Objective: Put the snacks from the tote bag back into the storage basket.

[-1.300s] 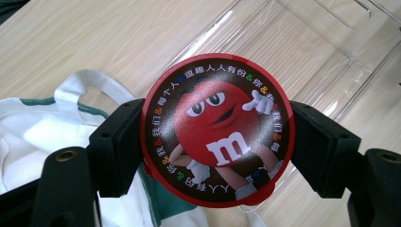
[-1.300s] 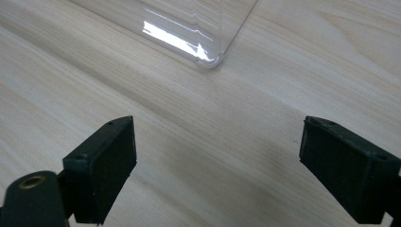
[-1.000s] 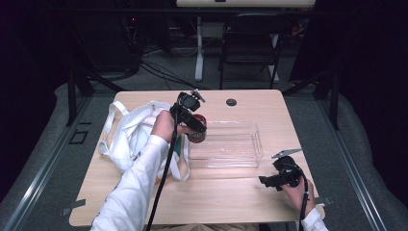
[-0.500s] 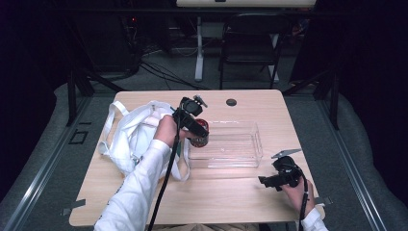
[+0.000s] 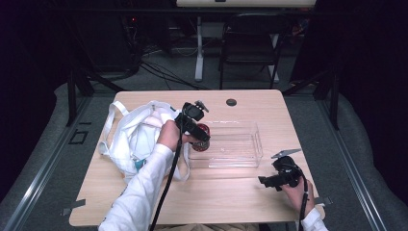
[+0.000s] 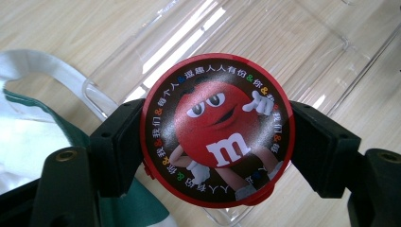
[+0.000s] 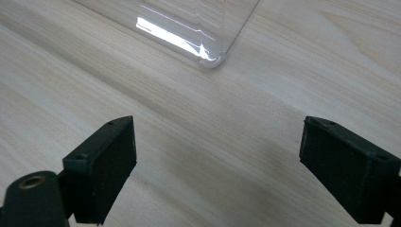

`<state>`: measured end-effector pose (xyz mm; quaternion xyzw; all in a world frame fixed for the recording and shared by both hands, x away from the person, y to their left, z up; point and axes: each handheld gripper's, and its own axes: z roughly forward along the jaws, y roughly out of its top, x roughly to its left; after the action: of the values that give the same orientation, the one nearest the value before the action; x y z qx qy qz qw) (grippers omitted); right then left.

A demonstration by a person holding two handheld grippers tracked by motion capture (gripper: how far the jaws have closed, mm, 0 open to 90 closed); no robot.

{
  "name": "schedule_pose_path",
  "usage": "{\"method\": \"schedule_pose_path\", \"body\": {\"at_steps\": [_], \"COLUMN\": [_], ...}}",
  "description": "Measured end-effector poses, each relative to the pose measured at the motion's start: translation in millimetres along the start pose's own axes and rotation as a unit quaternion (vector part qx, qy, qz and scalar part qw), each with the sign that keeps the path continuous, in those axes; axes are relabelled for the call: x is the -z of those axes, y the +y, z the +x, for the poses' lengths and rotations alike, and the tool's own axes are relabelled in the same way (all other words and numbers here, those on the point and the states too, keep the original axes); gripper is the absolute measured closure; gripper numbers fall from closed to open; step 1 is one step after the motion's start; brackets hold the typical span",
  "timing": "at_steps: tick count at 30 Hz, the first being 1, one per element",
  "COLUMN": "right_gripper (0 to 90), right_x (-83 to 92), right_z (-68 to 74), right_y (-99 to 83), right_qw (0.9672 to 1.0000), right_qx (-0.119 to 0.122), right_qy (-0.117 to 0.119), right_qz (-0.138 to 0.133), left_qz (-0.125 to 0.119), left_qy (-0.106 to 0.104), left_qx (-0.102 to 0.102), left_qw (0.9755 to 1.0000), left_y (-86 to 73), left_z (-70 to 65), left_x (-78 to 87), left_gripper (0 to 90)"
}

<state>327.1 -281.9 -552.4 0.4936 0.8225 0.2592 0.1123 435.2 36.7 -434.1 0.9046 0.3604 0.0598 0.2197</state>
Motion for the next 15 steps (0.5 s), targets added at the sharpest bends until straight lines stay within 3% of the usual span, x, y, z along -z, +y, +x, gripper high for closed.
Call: {"method": "schedule_pose_path", "body": {"at_steps": [15], "right_gripper": [11.3], "right_x": [0.8], "right_z": [-0.7], "right_y": [-0.3], "right_qw": [1.0000], "right_qx": [-0.001], "right_qy": [0.005], "right_qz": [0.000], "left_qz": [0.022], "left_qy": [-0.003], "left_qx": [0.010], "left_qw": [0.9997], "left_y": [-9.4], "left_z": [-3.1], "left_x": [-28.6], "left_gripper": [26.0]}}
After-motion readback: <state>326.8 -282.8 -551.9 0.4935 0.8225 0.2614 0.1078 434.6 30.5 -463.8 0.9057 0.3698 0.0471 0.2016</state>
